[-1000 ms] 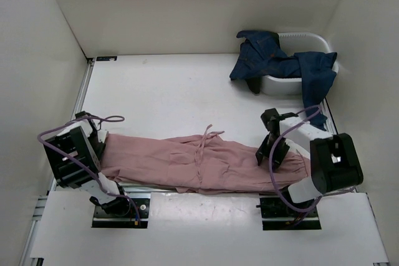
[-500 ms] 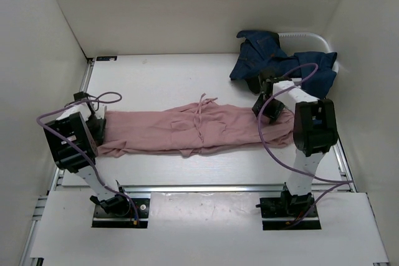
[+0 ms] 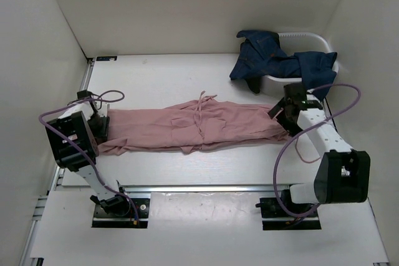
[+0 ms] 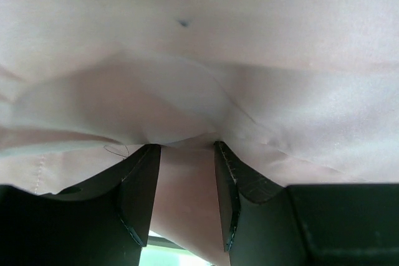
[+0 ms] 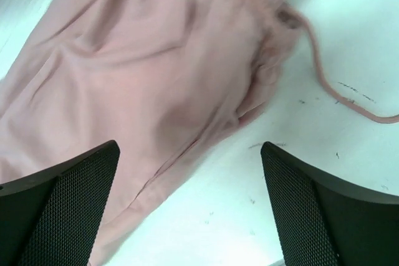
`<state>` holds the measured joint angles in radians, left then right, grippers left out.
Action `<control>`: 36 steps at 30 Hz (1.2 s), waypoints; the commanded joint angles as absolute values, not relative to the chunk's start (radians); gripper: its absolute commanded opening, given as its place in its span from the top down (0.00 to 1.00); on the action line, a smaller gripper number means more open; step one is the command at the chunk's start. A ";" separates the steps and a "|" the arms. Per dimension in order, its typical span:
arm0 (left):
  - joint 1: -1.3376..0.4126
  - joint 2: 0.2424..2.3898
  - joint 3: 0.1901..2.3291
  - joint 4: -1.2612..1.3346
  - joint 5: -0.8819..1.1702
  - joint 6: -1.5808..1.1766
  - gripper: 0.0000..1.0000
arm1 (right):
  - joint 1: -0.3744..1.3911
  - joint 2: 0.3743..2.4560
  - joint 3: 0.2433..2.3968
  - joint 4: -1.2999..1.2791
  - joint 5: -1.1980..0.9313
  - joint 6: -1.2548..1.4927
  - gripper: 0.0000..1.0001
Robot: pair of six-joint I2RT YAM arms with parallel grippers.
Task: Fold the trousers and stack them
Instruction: Fold the trousers
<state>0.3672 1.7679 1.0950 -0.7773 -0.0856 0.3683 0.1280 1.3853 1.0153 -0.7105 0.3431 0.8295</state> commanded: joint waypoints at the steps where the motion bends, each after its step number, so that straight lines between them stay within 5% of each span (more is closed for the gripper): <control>1: 0.368 1.706 1.072 -0.779 -0.071 0.364 0.48 | 0.040 1.402 0.911 -0.548 0.253 0.876 0.01; 13: 0.368 1.684 1.052 -0.788 -0.135 0.374 0.48 | -0.080 1.660 0.784 -0.309 0.224 0.904 0.04; 16: 0.368 1.684 1.043 -0.788 -0.144 0.374 0.48 | -0.080 1.681 0.784 -0.288 0.236 0.879 0.24; 22: 0.368 1.684 1.043 -0.799 -0.124 0.374 0.47 | -0.101 1.661 0.784 -0.262 0.239 0.870 1.00; 27: 0.368 1.674 1.063 -0.836 -0.089 0.374 0.47 | -0.071 1.499 0.880 -0.469 0.432 0.783 1.00; 36: 0.359 1.599 1.121 -0.874 -0.054 0.373 0.39 | 0.179 1.267 1.212 -0.788 1.090 0.519 1.00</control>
<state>0.3634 1.6691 1.0790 -0.8623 -0.1051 0.3756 0.1181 1.2949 1.1378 -0.6704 0.7700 0.6556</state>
